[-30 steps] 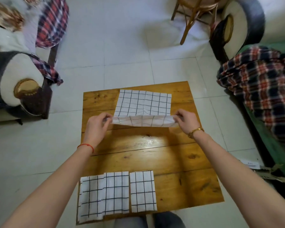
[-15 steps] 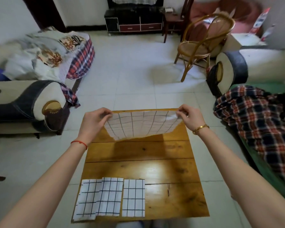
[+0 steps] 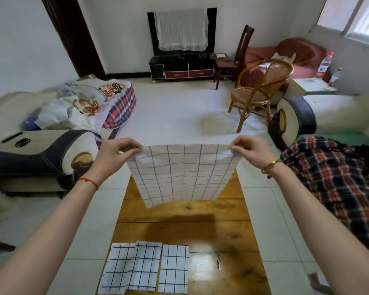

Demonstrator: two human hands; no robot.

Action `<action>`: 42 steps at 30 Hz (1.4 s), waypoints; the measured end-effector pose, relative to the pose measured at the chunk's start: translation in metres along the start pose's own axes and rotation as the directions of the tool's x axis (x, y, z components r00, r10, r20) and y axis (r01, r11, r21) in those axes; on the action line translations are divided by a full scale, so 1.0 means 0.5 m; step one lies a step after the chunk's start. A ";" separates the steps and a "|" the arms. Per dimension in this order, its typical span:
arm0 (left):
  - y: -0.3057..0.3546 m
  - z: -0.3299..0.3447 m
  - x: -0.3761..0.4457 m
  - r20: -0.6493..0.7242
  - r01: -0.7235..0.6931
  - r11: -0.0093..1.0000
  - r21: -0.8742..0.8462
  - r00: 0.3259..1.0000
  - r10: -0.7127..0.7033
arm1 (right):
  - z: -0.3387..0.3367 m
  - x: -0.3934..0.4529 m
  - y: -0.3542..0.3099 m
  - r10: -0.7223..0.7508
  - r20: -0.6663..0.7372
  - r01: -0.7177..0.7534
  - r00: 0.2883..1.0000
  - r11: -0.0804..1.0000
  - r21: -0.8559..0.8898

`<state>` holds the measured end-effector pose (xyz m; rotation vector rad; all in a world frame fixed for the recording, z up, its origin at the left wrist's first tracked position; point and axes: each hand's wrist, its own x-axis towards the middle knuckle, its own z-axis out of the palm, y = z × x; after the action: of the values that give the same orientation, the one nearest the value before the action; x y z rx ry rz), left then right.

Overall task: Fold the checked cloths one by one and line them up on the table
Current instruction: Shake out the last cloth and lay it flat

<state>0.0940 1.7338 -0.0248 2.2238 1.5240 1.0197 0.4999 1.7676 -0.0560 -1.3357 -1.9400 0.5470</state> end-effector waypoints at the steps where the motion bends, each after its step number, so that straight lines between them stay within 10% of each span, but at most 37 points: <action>1: 0.006 -0.006 -0.002 0.005 -0.002 1.000 -0.005 1.000 0.002 | -0.007 -0.001 -0.004 -0.011 -0.004 0.011 1.000 1.000 0.012; 28: 0.069 -0.092 0.057 0.048 0.011 0.991 -0.136 0.999 -0.005 | -0.111 0.044 -0.064 -0.029 0.039 0.019 0.999 0.970 0.242; 42: -0.063 0.037 0.098 0.201 0.185 0.972 -0.147 0.967 -0.154 | 0.007 0.098 0.072 0.207 0.087 -0.221 0.974 0.955 0.200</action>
<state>0.0941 1.7941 -0.0363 1.9765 1.4624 0.8255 0.5090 1.8264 -0.0676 -1.4144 -1.7425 0.8848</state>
